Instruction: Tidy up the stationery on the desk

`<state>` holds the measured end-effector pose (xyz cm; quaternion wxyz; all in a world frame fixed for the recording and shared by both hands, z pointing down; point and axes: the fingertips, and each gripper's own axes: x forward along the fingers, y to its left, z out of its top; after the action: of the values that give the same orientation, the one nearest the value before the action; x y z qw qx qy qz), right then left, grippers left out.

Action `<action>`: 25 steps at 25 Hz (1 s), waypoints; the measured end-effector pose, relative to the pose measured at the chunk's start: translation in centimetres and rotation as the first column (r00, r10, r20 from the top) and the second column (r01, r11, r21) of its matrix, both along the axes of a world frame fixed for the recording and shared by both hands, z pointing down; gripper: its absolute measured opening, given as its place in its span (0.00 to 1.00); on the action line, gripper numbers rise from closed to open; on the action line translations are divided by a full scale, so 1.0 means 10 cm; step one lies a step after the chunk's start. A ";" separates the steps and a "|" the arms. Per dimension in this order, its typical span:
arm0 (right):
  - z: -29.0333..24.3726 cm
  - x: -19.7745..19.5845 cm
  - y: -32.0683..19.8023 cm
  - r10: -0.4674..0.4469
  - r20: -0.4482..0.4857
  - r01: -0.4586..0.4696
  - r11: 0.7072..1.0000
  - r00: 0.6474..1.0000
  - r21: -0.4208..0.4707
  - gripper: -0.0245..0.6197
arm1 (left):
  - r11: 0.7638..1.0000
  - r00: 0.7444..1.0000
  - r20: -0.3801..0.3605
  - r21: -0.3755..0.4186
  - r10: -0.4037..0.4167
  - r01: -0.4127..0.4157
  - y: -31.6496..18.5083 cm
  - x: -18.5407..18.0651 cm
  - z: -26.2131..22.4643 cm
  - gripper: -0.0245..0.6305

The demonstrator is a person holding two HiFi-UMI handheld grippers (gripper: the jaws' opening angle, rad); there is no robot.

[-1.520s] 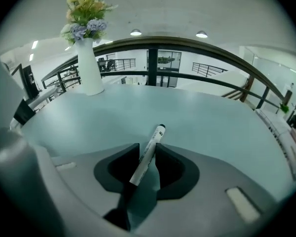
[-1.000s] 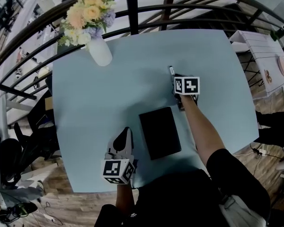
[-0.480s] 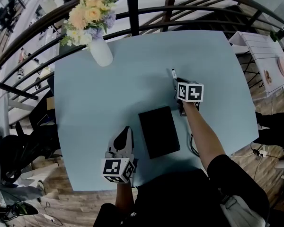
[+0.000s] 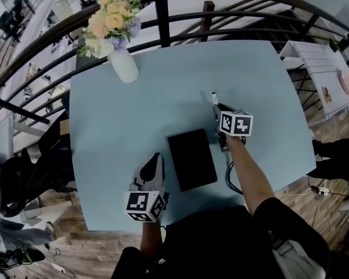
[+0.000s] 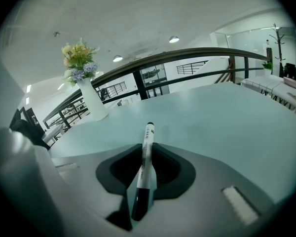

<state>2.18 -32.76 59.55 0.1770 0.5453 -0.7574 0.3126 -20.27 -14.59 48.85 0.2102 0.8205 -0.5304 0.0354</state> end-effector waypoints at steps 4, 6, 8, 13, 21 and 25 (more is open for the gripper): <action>-0.03 0.01 0.17 -0.017 0.034 0.017 1.000 0.999 0.009 0.15 | 1.000 1.000 0.014 0.007 -0.001 0.001 0.05 0.04 -0.05 0.03; -0.09 0.02 0.27 -0.023 0.045 0.022 0.999 0.999 0.023 0.15 | 1.000 1.000 0.021 0.010 -0.002 0.002 0.08 0.07 -0.06 0.03; -0.11 0.03 0.36 -0.029 0.055 0.027 0.999 0.998 0.028 0.15 | 1.000 1.000 0.026 0.013 -0.003 0.002 0.11 0.09 -0.07 0.03; -0.12 0.02 0.62 -0.044 0.086 0.042 0.999 0.995 0.026 0.15 | 1.000 0.999 0.035 0.020 0.000 -0.001 0.19 0.17 -0.08 0.03; -0.14 0.00 0.95 -0.078 0.108 0.076 0.997 0.991 0.026 0.15 | 1.000 0.999 0.047 0.018 -0.001 0.000 0.27 0.24 -0.08 0.03; -0.11 0.03 1.10 -0.089 0.104 0.088 0.996 0.991 0.016 0.15 | 1.000 0.999 0.050 0.014 0.012 -0.013 0.31 0.33 -0.09 0.03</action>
<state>2.51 -21.79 58.49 0.1478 0.4949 -0.7908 0.3284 -17.01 -11.52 47.98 0.1908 0.8241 -0.5306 0.0532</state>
